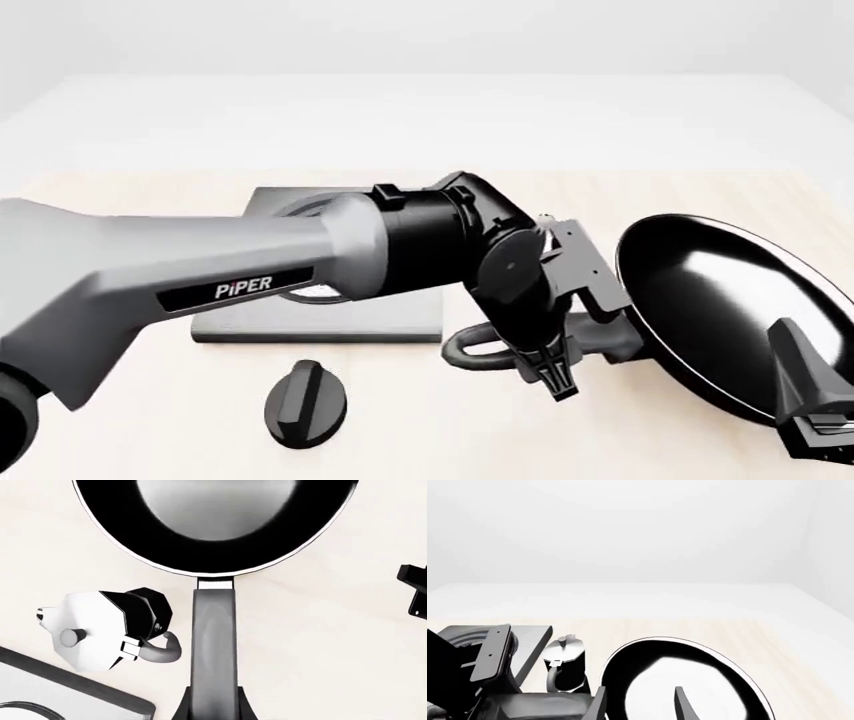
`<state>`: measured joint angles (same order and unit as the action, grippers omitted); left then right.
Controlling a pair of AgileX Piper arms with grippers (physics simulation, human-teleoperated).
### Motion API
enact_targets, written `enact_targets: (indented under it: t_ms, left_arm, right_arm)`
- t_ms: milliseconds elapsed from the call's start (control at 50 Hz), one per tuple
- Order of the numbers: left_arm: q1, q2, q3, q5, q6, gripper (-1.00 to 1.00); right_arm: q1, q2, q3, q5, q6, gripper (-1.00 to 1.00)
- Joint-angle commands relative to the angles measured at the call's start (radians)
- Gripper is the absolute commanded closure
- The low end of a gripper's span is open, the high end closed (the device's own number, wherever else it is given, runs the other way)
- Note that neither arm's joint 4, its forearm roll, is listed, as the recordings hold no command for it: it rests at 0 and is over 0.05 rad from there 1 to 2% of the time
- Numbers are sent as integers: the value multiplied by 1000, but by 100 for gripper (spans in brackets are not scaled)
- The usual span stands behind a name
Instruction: Put the frying pan on the stove.
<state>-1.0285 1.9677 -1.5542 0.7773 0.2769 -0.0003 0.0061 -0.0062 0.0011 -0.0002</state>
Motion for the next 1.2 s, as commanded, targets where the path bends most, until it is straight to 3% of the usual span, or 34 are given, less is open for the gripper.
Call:
enact_targets:
  t_ms: [20, 260, 500, 520, 960, 1040, 1200]
  left_arm:
    - [3, -26, -66, 28, 49, 100]
    - [27, -19, -133, 71, 111, 100]
    - [33, -35, -172, 86, 128, 100]
    - [57, -26, -189, 85, 160, 100]
    - [126, -37, -252, 83, 240, 100]
    - [110, -52, -264, 89, 216, 100]
    - [142, -50, -295, 76, 250, 100]
  right_arm:
    - [0, 0, 0, 0, 0, -100]
    - [0, 0, 0, 0, 0, -100]
    - [0, 0, 0, 0, 0, -100]
    - [0, 0, 0, 0, 0, -100]
    - [0, 0, 0, 0, 0, -100]
    - [0, 0, 0, 0, 0, -100]
    - [0, 0, 0, 0, 0, -100]
